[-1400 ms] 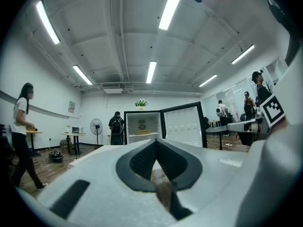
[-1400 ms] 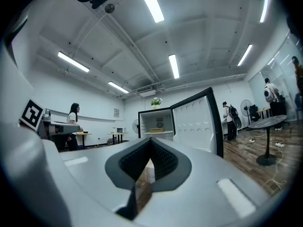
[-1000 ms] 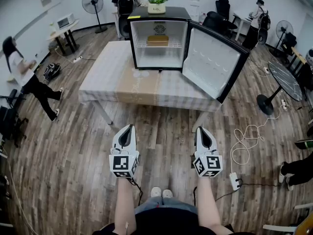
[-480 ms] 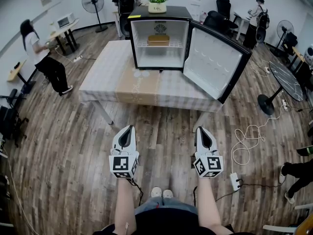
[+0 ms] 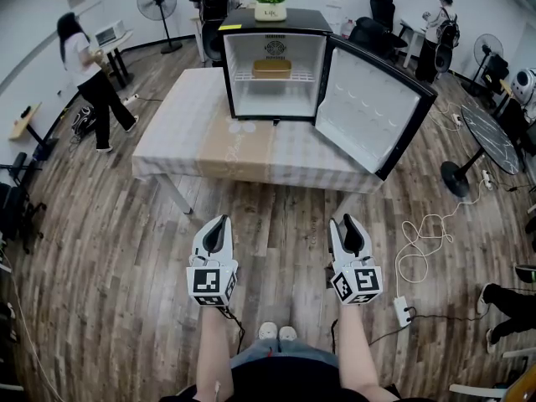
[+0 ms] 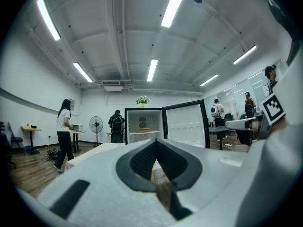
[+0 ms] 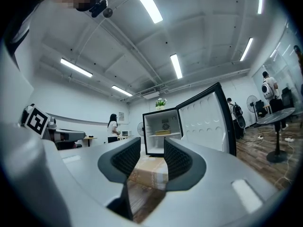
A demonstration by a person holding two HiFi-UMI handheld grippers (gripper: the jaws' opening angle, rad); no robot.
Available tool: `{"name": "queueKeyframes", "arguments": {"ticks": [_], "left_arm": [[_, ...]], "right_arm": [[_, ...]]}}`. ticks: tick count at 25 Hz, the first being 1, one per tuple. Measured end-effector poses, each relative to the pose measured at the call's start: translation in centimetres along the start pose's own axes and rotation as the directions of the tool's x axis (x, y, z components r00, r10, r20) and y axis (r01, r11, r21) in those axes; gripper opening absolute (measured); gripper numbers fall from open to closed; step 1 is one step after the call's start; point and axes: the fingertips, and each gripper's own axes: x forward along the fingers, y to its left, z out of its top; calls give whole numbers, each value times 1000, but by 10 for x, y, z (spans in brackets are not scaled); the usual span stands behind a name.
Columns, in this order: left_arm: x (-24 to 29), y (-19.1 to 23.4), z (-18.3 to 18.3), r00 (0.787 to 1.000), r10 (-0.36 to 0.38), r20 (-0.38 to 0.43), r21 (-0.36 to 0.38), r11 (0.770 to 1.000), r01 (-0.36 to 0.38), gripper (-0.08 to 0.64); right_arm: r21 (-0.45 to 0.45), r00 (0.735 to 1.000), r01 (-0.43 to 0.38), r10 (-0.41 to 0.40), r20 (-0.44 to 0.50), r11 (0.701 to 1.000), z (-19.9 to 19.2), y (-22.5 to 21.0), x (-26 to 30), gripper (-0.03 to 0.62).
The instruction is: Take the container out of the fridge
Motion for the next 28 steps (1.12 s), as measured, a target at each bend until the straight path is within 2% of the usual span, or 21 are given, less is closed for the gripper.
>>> {"name": "queueKeyframes", "arguments": {"ticks": [13,21,28], "left_arm": [[35,26,-1,999,-39,24,0,999,39,5],[55,44,-5,999,-39,25,-4,999,39,5],[93,69,-7,999,-14,36,7,1000,14,5]], "right_arm": [[-12,1000,-9,9,-4,1000,-10,10,41,236],[-37,1000,-24,23,-12,999,-11,12,69,249],[-61,999,-50,50,0,997,-11,0,121,250]]}}
